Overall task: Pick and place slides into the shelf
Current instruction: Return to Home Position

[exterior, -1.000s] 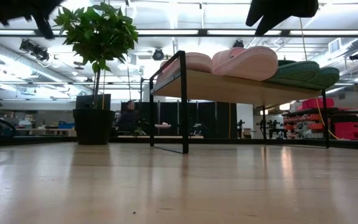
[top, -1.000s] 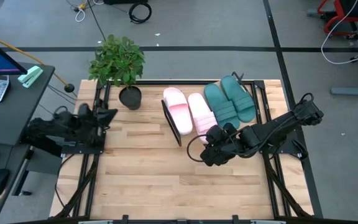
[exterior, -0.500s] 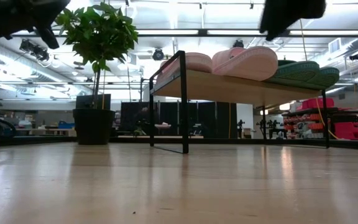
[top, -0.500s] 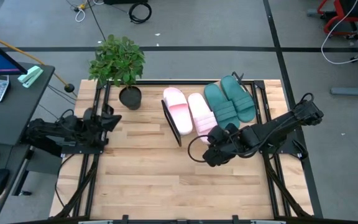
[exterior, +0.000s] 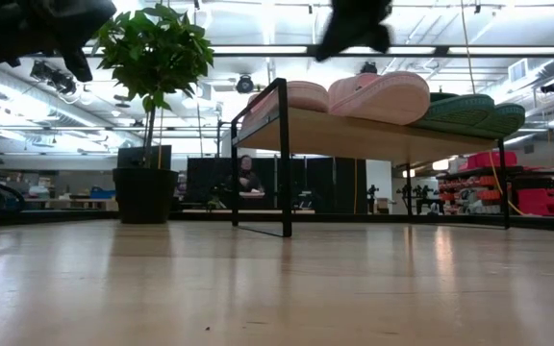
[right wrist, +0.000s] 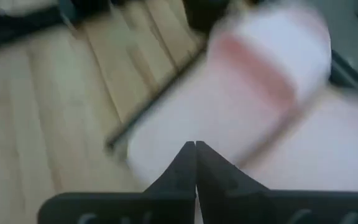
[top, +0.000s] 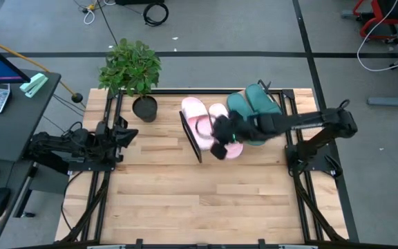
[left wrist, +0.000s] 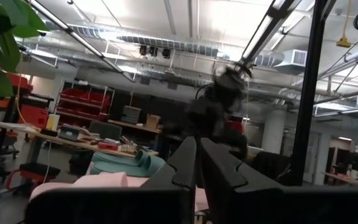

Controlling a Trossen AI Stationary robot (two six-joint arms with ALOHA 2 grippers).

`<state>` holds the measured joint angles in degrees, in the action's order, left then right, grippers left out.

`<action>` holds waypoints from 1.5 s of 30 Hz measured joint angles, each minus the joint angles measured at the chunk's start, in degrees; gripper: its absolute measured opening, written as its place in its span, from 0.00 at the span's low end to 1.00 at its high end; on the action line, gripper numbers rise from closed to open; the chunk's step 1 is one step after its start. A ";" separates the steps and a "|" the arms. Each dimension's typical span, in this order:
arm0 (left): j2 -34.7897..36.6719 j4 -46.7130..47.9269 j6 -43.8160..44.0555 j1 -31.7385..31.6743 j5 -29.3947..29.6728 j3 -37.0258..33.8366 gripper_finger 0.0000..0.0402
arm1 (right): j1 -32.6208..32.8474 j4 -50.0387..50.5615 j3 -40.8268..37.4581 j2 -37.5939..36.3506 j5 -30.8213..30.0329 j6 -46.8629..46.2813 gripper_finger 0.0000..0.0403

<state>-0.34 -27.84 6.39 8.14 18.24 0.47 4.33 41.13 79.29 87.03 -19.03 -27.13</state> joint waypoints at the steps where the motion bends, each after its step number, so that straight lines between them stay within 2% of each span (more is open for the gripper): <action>1: 0.00 0.19 0.00 0.00 0.00 -0.02 0.07 | -2.00 -3.36 -0.27 0.08 2.16 3.16 0.01; 4: 0.00 0.29 -0.02 0.00 0.02 -0.02 0.06 | -7.41 -12.10 -2.61 -0.26 8.56 10.96 0.01; 7: -0.02 0.27 -0.02 0.00 0.11 -0.02 0.05 | -12.27 -16.51 -6.15 -2.15 13.46 15.25 0.01; 11: -0.01 0.27 0.39 0.00 0.11 -0.02 0.03 | -17.24 -21.37 -16.00 -8.58 21.62 16.76 0.01; 13: 0.00 0.29 0.38 0.00 0.11 -0.04 0.03 | -18.37 -24.09 -22.37 -13.82 23.41 16.15 0.01; 22: 0.00 0.27 0.39 0.00 0.11 -0.04 0.05 | -18.05 -36.75 -44.81 -43.08 27.44 7.72 0.00; 28: -0.02 0.24 0.43 0.00 0.11 -0.05 0.08 | -18.04 -41.05 -54.76 -57.80 27.74 4.58 0.00; 37: -0.02 0.24 0.44 0.00 0.11 -0.07 0.07 | -16.75 -45.85 -64.27 -73.33 27.14 1.35 0.00; 45: -0.01 0.24 0.42 0.00 0.13 -0.07 0.05 | -11.98 -50.52 -68.66 -78.76 24.74 -0.94 0.00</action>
<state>-0.35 -27.59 6.81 8.14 18.37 0.40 -7.65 -9.39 10.64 8.27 5.71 -28.07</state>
